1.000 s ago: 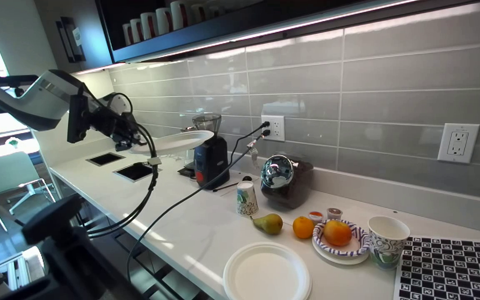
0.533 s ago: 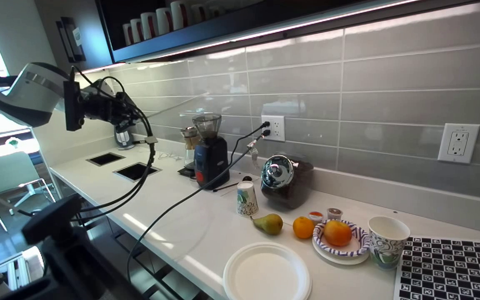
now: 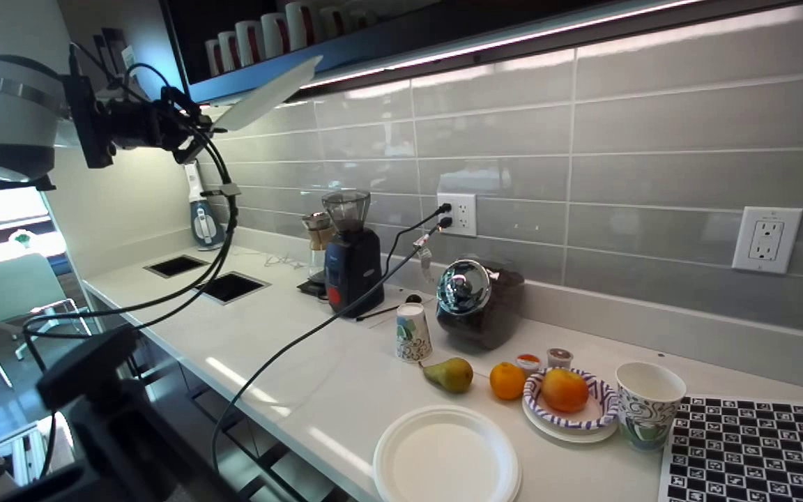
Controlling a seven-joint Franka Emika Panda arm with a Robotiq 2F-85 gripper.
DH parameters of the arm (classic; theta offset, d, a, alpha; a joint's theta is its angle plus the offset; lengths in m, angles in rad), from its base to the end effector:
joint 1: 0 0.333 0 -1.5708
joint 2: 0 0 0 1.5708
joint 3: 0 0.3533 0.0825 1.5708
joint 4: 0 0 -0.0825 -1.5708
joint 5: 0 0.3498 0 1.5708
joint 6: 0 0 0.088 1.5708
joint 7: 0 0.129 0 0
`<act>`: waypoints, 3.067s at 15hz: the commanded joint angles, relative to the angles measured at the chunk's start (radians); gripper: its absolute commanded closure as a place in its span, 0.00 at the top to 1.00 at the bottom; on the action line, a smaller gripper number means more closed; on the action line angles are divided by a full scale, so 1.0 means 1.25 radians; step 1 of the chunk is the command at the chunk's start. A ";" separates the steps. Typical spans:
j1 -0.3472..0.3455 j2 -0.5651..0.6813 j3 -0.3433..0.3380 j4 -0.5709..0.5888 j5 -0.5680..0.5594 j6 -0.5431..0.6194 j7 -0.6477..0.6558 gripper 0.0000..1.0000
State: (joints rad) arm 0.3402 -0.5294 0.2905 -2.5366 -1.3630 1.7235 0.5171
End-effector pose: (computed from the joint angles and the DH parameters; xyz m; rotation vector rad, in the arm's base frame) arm 0.3234 0.1197 0.5480 1.6401 0.4741 0.5380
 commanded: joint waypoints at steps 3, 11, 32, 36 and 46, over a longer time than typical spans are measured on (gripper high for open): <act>0.012 -0.054 -0.017 0.001 -0.016 0.017 -0.020 0.02; 0.012 -0.095 -0.045 0.048 -0.015 0.038 -0.088 0.01; -0.008 -0.115 -0.213 0.276 0.179 0.198 -0.456 0.01; -0.027 -0.094 -0.244 0.365 0.295 0.220 -0.592 0.01; -0.098 0.004 -0.256 0.466 0.318 0.281 -0.840 0.01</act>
State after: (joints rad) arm 0.2545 -0.5782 -0.0258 -2.0063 -0.9609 2.0181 -0.4754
